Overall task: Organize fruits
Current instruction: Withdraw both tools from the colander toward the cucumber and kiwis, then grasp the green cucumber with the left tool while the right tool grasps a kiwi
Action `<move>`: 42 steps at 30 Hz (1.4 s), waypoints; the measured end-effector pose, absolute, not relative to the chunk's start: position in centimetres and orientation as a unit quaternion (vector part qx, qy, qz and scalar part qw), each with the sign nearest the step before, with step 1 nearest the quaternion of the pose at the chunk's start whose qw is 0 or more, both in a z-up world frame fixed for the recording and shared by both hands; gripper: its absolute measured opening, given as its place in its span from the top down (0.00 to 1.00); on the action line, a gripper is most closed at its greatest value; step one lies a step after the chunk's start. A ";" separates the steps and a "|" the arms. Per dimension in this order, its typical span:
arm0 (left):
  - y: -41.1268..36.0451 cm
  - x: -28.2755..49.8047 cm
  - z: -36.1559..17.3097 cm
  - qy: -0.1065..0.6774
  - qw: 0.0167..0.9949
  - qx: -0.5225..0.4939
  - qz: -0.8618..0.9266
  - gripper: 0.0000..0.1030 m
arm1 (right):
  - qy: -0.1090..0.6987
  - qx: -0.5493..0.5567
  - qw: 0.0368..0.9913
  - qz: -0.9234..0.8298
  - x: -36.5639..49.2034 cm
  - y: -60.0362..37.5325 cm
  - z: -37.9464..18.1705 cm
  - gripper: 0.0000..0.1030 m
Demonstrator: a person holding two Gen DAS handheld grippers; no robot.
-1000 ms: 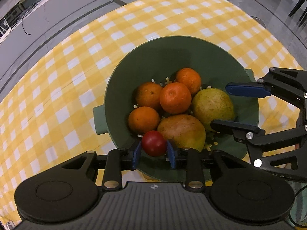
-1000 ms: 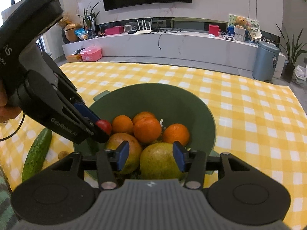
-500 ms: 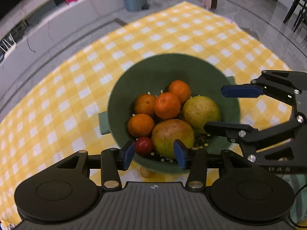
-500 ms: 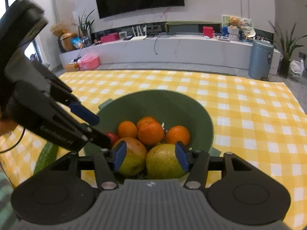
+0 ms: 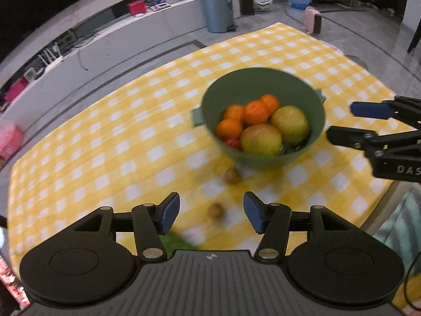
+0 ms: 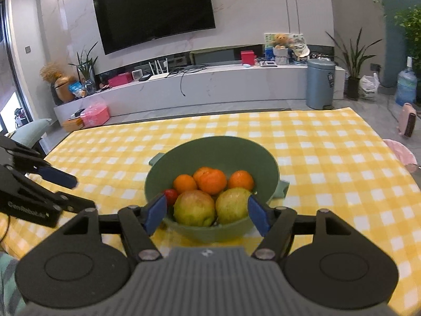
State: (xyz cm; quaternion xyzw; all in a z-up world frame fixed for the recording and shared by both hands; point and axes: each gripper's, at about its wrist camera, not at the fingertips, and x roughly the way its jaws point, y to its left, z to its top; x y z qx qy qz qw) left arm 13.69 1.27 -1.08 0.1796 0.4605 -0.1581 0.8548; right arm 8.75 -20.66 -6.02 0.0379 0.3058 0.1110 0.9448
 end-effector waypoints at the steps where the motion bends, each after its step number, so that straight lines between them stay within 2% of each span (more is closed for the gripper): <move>1: 1.8 13.2 -1.0 0.460 0.855 0.182 -0.154 0.35 | 0.307 0.034 0.945 0.107 8.1 -20.3 -6.3 0.36; 11: 6.7 10.8 -2.3 0.506 0.839 0.104 -0.169 0.31 | 0.349 0.017 0.933 0.092 4.4 -18.6 -10.0 0.37; 16: 7.9 10.7 -2.4 0.496 0.851 0.081 -0.153 0.31 | 0.357 0.003 0.929 0.093 3.8 -17.5 -11.0 0.38; 23: 9.7 11.3 -2.3 0.478 0.870 0.028 -0.120 0.31 | 0.364 -0.009 0.926 0.102 3.2 -16.4 -12.2 0.48; 28: 10.2 11.9 -2.9 0.482 0.870 0.020 -0.104 0.31 | 0.377 -0.009 0.919 0.112 3.3 -15.9 -13.0 0.51; 33: 10.5 12.3 -3.4 0.486 0.869 0.017 -0.093 0.31 | 0.405 0.002 0.907 0.117 3.7 -15.9 -14.3 0.61; 35: 10.5 12.5 -3.6 0.488 0.868 0.018 -0.091 0.31 | 0.416 0.011 0.902 0.115 3.9 -16.2 -14.9 0.69; 42: 9.4 13.0 -4.5 0.505 0.857 0.035 -0.097 0.31 | 0.422 0.010 0.899 0.117 4.2 -16.3 -15.6 0.72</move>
